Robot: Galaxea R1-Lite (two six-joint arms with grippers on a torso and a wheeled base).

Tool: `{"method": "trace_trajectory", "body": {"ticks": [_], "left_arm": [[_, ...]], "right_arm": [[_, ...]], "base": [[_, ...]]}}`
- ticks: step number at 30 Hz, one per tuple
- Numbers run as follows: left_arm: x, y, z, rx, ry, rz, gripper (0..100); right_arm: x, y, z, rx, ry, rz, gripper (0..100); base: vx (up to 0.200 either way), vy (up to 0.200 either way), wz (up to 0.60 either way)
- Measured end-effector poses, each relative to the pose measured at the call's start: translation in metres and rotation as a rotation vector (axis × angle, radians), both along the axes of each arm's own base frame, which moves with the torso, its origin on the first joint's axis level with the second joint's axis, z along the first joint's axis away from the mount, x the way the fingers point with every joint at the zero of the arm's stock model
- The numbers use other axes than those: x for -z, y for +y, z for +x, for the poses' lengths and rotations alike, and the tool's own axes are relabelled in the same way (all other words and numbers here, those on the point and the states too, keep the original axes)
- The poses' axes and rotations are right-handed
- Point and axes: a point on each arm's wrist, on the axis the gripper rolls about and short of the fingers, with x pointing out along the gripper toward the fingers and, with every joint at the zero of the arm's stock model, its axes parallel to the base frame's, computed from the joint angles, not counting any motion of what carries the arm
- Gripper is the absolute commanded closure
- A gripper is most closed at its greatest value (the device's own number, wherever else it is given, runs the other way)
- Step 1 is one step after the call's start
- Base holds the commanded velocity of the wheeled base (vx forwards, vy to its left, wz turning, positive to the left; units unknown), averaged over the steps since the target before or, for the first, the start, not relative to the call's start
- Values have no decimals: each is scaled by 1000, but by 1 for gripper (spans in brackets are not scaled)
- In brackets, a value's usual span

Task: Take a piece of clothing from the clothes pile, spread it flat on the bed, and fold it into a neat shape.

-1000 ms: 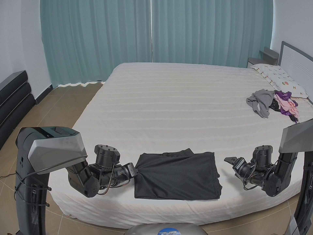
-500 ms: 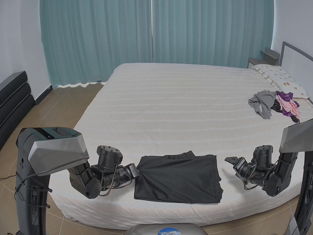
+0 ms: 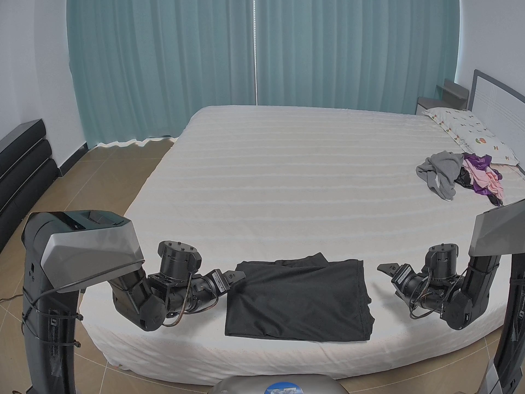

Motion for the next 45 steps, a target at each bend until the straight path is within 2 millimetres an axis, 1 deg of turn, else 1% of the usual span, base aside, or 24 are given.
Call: {"method": "trace_trajectory", "body": {"ticks": [3,7,11,14,16,22,24,28,33,38,42,45], "left_arm": [[-4,9,3,-40,1,-18,0],[-13,32,12,-120,-22,-24,0],[-27,53,16,-195,-61,-23,0],[-42,58,14,-232,-99,-17,0],[-53,59,7,-251,-123,-11,0],[-94,63,-20,-281,-217,22,0],[-108,66,-31,-286,-258,39,0],[-139,73,-61,-293,-358,92,0],[-168,84,-96,-305,-484,168,0],[-190,94,-131,-322,-608,275,0],[-202,102,-158,-340,-679,341,0],[-207,108,-176,-348,-699,378,0]], "right_arm": [[0,0,-1,2,1,-12,0],[0,-1,-1,7,-9,-37,0],[0,-2,-1,14,-18,-54,0],[-2,-4,0,37,-38,-86,0],[-5,-5,2,60,-66,-115,0],[-23,-4,0,65,-167,-239,0],[-33,-3,-4,58,-207,-276,0],[-59,-6,-20,42,-298,-362,0],[-98,-15,-50,53,-414,-417,0],[-130,-24,-88,68,-513,-453,0],[-148,-30,-117,72,-576,-491,0],[-155,-33,-138,53,-590,-525,0]], "base": [[0,0,0],[0,0,0],[0,0,0],[0,0,0],[0,0,0],[0,0,0],[0,0,0],[0,0,0],[0,0,0],[0,0,0],[0,0,0],[0,0,0]]}}
